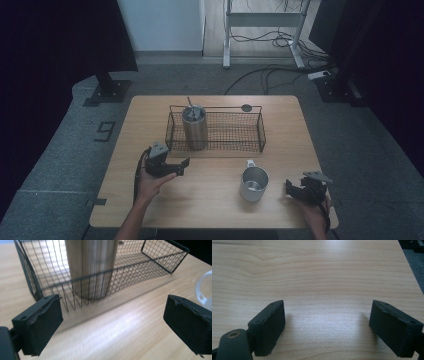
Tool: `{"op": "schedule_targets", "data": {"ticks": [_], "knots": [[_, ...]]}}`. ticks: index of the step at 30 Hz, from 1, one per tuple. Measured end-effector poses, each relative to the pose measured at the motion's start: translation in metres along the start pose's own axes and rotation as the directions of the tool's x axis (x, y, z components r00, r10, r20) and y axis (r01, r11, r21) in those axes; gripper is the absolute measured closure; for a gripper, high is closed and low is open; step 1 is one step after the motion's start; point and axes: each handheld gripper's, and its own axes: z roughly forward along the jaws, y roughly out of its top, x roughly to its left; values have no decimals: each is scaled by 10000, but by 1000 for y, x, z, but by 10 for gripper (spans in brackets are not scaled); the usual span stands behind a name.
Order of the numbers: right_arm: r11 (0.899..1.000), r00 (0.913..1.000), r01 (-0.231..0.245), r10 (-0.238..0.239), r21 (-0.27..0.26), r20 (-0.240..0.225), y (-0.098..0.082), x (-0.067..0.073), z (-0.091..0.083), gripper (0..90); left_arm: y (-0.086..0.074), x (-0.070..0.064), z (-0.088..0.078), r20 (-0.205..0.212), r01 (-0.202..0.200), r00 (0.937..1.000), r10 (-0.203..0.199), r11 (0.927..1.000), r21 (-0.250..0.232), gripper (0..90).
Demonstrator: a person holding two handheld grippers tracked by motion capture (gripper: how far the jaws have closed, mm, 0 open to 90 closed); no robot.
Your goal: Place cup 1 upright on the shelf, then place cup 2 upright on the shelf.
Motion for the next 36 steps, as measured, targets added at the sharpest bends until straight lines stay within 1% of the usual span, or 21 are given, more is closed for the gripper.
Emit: {"op": "schedule_targets", "data": {"ticks": [1, 2, 3, 7, 8, 9, 10, 12, 15, 16, 18, 19, 20, 23, 27, 30, 32, 36], "knots": [[10000, 10000, 8, -8, -1, -4, 0, 0, 0, 131, -4, -1, -2, -25, 19, 10000, -19, 10000, 11, 28], [10000, 10000, 8, -8, -1, -4, 0, 0, 0, 131, -4, -1, -2, -25, 19, 10000, -19, 10000, 11, 29], [10000, 10000, 29, -29, -8, -16, 0, 0, 0, 131, -11, -2, -5, -117, 26, 9999, -25, 10000, 46, 33], [10000, 10000, 32, -32, -10, -20, 0, 0, 0, 131, -25, -3, -10, -185, 78, 9998, -75, 9998, 177, 37], [10000, 10000, 32, -32, -10, -20, 0, 0, 0, 131, -25, -3, -10, -185, 78, 9998, -75, 9998, 177, 38], [10000, 10000, 26, -26, -12, -24, 0, 0, 0, 131, -32, -4, -10, -124, 148, 9998, -144, 9993, 352, 39], [10000, 10000, 27, -27, -11, -24, 0, 0, 0, 131, -36, -3, -9, -122, 114, 9999, -109, 9988, 471, 40], [10000, 10000, 30, -30, -13, -23, 0, 0, 0, 131, -44, -3, -7, -224, 94, 9997, -79, 9976, 680, 43], [10000, 10000, 33, -33, -10, -21, 0, 0, 0, 131, -52, -3, -5, -251, 199, 9995, -179, 9966, 801, 50], [10000, 10000, 32, -32, -10, -20, 0, 0, 0, 131, -54, -3, -5, -233, 243, 9995, -226, 9968, 758, 53], [10000, 10000, 26, -26, -13, -29, 0, 0, 0, 131, -57, -3, -5, -209, 335, 9993, -321, 9971, 685, 60], [10000, 10000, 20, -20, -13, -37, 0, 0, 0, 130, -57, -3, -4, -239, 244, 9995, -226, 9967, 779, 61], [10000, 10000, 3, -4, -19, -49, 0, 0, 0, 130, -57, -4, -4, -303, 172, 9994, -149, 9968, 775, 61], [9999, 9999, -124, 123, -84, -116, -1, -1, -1, 129, -58, -4, -4, -280, 250, 9993, -231, 9972, 709, 62], [9996, 9996, -187, 183, -207, -206, -2, -2, -3, 130, -60, -5, -2, -258, 199, 9995, -179, 9966, 805, 63], [9994, 9994, -145, 135, -323, -317, -3, -1, -5, 130, -61, -6, -1, -256, 270, 9994, -251, 9966, 776, 64], [9988, 9987, -233, 214, -427, -460, -3, -1, -7, 130, -62, -6, -2, -214, 334, 9993, -318, 9965, 771, 66], [9979, 9975, -224, 183, -607, -676, -2, 2, -12, 130, -63, -7, -3, -195, 307, 9994, -293, 9968, 732, 67]]}}
